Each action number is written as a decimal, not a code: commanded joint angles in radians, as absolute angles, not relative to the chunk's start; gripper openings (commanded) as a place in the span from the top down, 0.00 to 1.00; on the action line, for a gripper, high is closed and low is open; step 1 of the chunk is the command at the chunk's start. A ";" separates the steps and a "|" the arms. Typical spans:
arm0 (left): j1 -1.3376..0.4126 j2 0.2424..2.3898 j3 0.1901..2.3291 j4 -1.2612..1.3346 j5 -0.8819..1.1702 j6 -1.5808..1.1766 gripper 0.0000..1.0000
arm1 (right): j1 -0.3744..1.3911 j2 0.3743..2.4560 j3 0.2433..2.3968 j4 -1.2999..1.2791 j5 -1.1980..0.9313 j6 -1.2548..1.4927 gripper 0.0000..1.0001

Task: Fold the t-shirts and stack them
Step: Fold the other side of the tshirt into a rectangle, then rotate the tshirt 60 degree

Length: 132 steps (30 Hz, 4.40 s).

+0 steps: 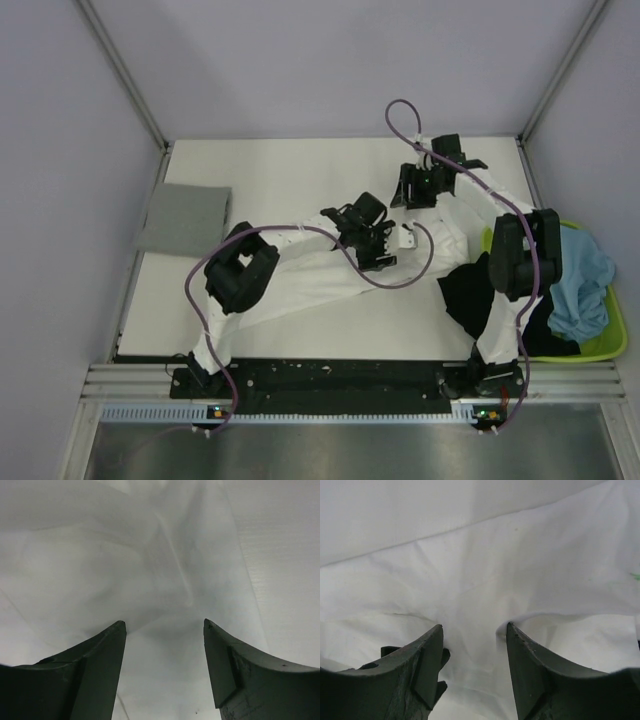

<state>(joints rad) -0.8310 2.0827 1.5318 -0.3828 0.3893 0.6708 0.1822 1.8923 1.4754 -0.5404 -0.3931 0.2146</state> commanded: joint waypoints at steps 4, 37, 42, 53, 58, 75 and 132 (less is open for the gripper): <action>-0.867 2.108 1.578 -0.327 0.362 0.787 0.33 | 0.143 1.870 1.497 -0.557 -0.433 0.184 0.62; -0.775 2.100 1.709 -0.425 0.247 0.511 1.00 | 0.123 1.762 1.453 -0.670 -0.284 0.161 1.00; -0.769 2.094 1.695 -0.387 0.157 0.442 1.00 | 0.149 1.886 1.554 -0.603 -0.290 0.224 0.99; -0.758 2.088 1.640 -0.353 0.155 0.407 1.00 | 0.143 1.953 1.626 -0.600 -0.291 0.227 0.56; -0.756 2.091 1.654 -0.351 0.173 0.402 1.00 | 0.115 1.835 1.505 -0.603 -0.266 0.235 0.54; -0.756 2.095 1.654 -0.351 0.199 0.419 1.00 | 0.112 1.873 1.299 -0.529 -0.301 0.259 0.59; -0.775 2.118 1.744 -0.707 0.678 0.652 0.45 | 0.067 1.799 1.354 -0.943 -0.025 0.110 0.70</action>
